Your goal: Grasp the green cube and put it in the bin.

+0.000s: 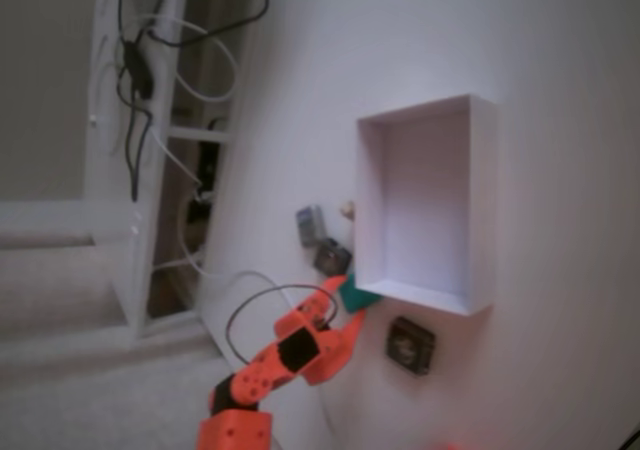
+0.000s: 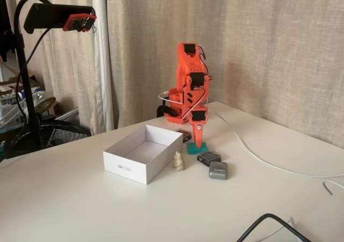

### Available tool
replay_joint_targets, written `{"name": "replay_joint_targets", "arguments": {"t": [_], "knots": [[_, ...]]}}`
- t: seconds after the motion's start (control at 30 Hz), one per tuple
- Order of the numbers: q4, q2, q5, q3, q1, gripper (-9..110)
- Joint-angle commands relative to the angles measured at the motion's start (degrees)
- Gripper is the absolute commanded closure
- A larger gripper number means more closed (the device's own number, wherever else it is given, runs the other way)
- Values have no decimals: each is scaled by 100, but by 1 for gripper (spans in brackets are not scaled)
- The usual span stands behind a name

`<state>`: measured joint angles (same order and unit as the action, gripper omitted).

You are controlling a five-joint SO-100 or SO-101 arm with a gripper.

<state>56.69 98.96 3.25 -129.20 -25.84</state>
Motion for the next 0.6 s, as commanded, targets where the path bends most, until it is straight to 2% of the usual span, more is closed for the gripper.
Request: {"name": "replay_joint_targets", "arguments": {"t": [0.0,0.57], "knots": [[70,0,-35,-123,-9,85],[-9,211,-35,-255,44,85]]}}
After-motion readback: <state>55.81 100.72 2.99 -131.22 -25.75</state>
